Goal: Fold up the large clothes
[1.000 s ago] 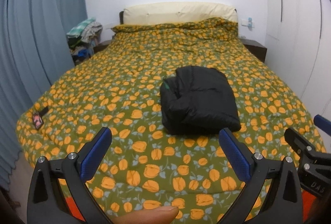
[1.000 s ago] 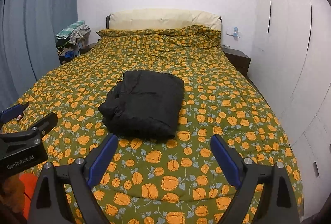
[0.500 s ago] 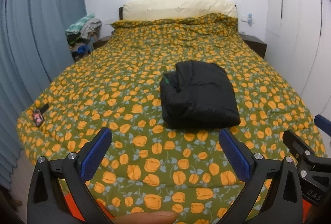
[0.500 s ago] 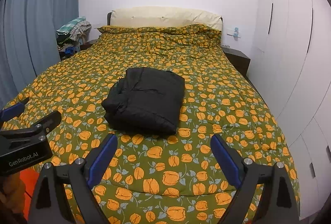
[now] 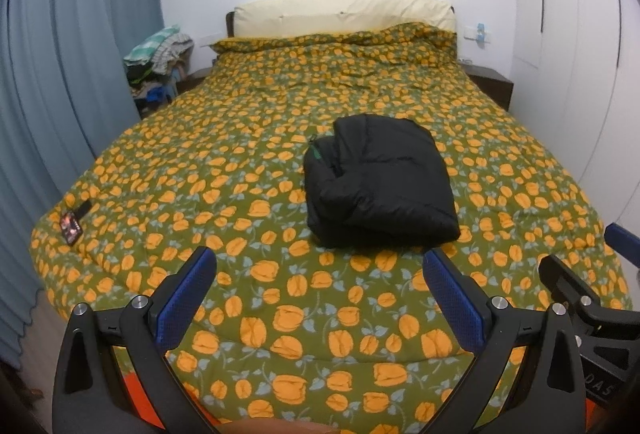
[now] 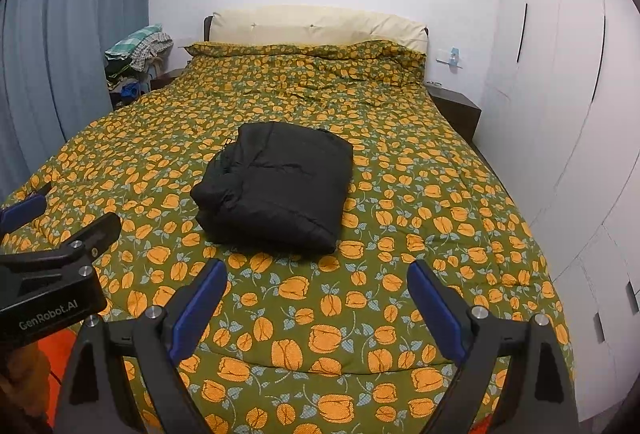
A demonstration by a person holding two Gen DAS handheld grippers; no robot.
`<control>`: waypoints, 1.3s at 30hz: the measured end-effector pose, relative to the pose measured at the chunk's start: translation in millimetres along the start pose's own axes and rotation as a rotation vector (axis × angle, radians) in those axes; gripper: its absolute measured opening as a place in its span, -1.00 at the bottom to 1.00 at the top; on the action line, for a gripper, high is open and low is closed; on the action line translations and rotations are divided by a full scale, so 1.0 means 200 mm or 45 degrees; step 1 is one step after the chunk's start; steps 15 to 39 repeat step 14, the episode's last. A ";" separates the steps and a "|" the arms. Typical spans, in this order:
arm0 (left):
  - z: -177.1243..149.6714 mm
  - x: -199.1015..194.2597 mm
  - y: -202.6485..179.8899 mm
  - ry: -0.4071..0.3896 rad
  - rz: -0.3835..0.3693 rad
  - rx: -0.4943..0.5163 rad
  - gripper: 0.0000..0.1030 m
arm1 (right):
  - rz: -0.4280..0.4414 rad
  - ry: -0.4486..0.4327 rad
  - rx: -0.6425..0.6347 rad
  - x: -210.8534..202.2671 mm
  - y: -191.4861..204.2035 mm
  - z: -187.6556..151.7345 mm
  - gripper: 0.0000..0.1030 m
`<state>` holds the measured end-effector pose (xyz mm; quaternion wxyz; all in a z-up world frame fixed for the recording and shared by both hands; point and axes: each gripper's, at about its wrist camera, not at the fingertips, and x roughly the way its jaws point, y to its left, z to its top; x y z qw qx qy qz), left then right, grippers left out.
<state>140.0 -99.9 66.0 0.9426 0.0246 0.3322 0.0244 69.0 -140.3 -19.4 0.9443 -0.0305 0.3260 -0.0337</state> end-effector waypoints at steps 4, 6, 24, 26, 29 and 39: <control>0.00 0.01 -0.01 0.007 0.002 0.005 0.99 | -0.007 0.004 -0.007 0.00 0.01 0.00 0.81; 0.00 0.01 -0.01 0.005 0.003 0.013 0.99 | -0.011 0.005 -0.008 0.01 0.00 0.00 0.81; -0.01 0.01 -0.02 -0.003 -0.006 0.011 0.99 | -0.014 0.006 -0.006 0.01 0.00 0.00 0.81; -0.01 0.01 -0.02 -0.003 -0.006 0.011 0.99 | -0.014 0.006 -0.006 0.01 0.00 0.00 0.81; -0.01 0.01 -0.02 -0.003 -0.006 0.011 0.99 | -0.014 0.006 -0.006 0.01 0.00 0.00 0.81; -0.01 0.01 -0.02 -0.003 -0.006 0.011 0.99 | -0.014 0.006 -0.006 0.01 0.00 0.00 0.81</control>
